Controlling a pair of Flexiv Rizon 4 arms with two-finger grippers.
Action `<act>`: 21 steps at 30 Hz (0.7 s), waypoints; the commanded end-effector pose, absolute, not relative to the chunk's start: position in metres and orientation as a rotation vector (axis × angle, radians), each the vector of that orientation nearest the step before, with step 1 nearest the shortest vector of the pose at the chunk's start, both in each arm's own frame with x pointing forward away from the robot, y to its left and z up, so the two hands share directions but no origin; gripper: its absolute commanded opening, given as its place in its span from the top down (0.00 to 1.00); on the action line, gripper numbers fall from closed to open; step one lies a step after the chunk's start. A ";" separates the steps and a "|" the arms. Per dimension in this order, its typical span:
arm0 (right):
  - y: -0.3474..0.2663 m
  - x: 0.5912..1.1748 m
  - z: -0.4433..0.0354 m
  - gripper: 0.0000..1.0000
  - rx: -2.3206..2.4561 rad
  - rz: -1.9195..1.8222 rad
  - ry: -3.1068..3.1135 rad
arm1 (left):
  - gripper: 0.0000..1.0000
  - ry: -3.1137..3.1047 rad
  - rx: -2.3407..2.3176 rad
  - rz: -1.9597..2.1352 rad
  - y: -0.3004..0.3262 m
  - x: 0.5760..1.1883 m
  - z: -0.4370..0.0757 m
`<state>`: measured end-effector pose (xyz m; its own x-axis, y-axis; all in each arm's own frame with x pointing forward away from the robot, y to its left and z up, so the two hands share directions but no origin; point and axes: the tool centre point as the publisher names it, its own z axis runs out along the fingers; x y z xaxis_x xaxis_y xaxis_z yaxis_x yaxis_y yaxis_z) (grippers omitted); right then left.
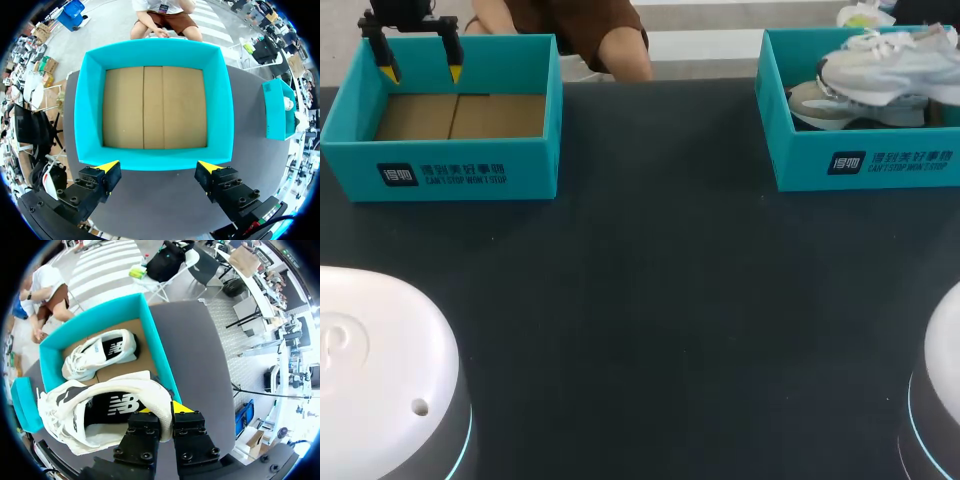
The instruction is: Take the shoe out of the shoebox, open the shoe tongue, remove and reinsert the insole, then place the shoe into the shoebox
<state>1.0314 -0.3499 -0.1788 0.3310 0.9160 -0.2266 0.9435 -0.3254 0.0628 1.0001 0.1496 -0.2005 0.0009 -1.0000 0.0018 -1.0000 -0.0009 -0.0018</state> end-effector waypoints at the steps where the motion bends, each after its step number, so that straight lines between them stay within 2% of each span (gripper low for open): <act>1: -0.340 1.021 -0.147 1.00 2.409 -0.199 1.685 | 0.00 -2.221 2.222 0.002 0.150 1.000 -0.200; 18: -0.336 1.020 -0.140 1.00 2.385 -0.182 1.681 | 0.00 -2.221 2.222 0.002 0.150 1.000 -0.200; 21: -0.310 1.003 -0.142 1.00 2.349 -0.196 1.679 | 0.00 -2.221 2.222 0.002 0.150 1.000 -0.200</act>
